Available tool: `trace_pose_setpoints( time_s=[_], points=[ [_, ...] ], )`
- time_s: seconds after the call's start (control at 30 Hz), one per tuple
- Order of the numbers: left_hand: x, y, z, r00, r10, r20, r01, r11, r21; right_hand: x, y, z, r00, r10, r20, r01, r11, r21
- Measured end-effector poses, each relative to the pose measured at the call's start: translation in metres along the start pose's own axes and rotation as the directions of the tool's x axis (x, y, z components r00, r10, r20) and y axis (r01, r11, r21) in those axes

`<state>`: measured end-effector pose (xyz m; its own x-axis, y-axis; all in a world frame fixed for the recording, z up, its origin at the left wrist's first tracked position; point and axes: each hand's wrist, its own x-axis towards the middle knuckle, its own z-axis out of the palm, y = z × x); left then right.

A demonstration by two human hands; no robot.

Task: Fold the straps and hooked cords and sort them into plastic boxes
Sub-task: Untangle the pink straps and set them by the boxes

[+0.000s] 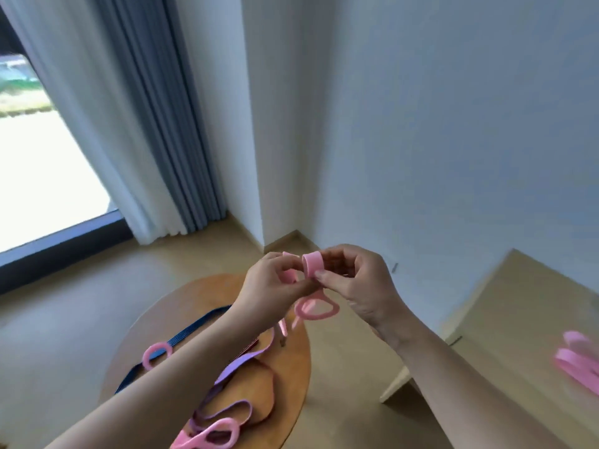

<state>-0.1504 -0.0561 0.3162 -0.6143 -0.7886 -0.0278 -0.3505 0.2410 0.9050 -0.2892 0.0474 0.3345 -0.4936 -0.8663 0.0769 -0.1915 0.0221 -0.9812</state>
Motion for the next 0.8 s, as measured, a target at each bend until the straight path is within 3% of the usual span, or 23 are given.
trace_pose_setpoints(
  time_s=[0.1, 0.27, 0.37, 0.53, 0.8],
  points=[
    [0.011, 0.027, 0.043, 0.998, 0.000, 0.060, 0.004, 0.998, -0.056, -0.013, 0.020, -0.049, 0.994, -0.006, -0.111, -0.003, 0.997, -0.075],
    [0.008, 0.077, 0.128, 0.961, 0.005, 0.276, 0.040, 0.987, -0.158, -0.058, 0.077, -0.133, 0.973, 0.230, -0.016, -0.230, 0.968, -0.097],
    [0.008, 0.098, 0.179, 0.943, 0.004, 0.332, 0.055, 0.984, -0.169, -0.084, 0.107, -0.174, 0.950, 0.273, -0.153, -0.292, 0.949, -0.120],
    [0.016, 0.115, 0.257, 0.909, -0.047, 0.413, 0.140, 0.970, -0.199, -0.128, 0.133, -0.247, 0.887, 0.329, -0.324, -0.350, 0.937, -0.005],
    [0.022, 0.127, 0.365, 0.784, -0.189, 0.591, 0.326, 0.936, -0.133, -0.175, 0.148, -0.333, 0.776, 0.483, -0.406, -0.449, 0.875, 0.183]
  ],
)
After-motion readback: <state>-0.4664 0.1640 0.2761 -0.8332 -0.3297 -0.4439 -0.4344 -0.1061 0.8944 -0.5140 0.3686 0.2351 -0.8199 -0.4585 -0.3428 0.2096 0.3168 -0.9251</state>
